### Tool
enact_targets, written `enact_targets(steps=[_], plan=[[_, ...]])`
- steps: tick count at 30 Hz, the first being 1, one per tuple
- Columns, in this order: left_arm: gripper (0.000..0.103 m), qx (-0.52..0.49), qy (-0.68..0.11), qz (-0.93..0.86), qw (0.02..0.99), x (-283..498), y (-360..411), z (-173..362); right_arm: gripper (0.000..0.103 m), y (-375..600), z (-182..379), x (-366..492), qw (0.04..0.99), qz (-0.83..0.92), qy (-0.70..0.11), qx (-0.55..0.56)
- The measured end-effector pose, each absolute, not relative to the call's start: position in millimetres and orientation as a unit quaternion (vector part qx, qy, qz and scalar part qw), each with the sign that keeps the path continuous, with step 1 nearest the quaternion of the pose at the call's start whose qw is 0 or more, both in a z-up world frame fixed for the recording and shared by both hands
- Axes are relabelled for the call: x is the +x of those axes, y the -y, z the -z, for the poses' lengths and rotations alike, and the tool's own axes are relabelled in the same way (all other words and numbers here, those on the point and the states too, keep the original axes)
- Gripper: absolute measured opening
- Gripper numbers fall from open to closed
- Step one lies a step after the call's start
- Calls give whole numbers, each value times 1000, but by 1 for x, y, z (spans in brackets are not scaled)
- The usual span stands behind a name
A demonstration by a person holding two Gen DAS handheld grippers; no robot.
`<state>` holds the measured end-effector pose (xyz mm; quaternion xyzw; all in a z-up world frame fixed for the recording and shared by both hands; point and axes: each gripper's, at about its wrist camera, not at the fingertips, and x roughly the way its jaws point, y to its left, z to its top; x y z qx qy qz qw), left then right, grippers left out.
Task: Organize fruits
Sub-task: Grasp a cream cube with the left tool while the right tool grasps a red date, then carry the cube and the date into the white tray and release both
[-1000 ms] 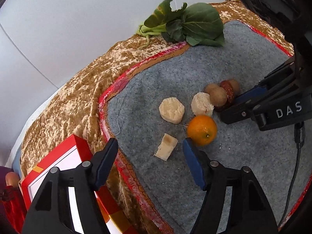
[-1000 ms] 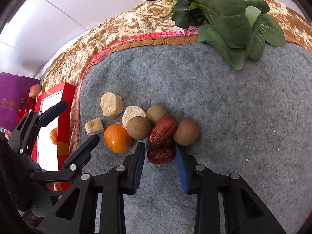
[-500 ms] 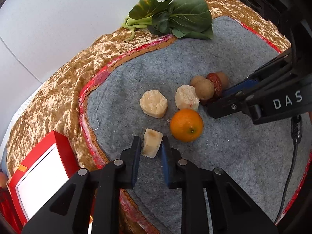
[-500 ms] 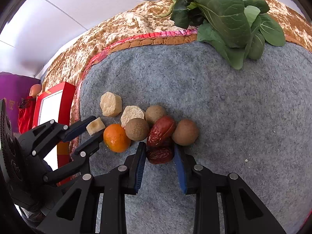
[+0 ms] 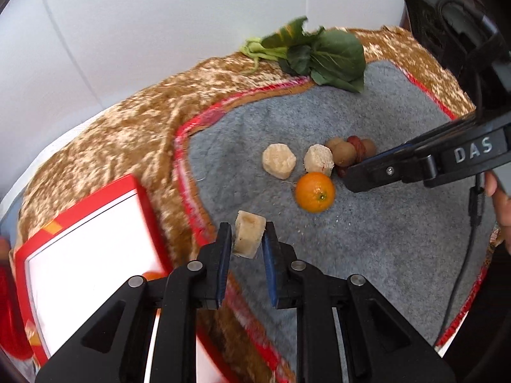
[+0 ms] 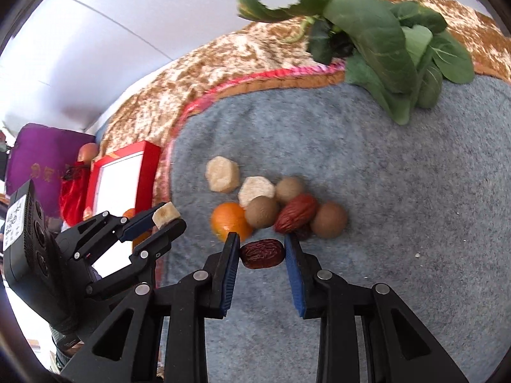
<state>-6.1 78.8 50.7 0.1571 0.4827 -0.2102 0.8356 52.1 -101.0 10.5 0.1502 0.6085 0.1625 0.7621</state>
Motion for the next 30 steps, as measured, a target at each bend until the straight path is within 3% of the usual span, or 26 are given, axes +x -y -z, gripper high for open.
enact_targets(steps=[9,17,30], plan=[[17,103,-462,130,871,-45,-137,-88,29,58,-24,39,760,-239,-587,145],[17,68,-501,66,860,-82,-192,-66,29,-11,-28,24,750,-317,-568,122],[17,77,-517,56,850,-88,-200,-57,29,-66,-14,6,736,-356,-567,100]])
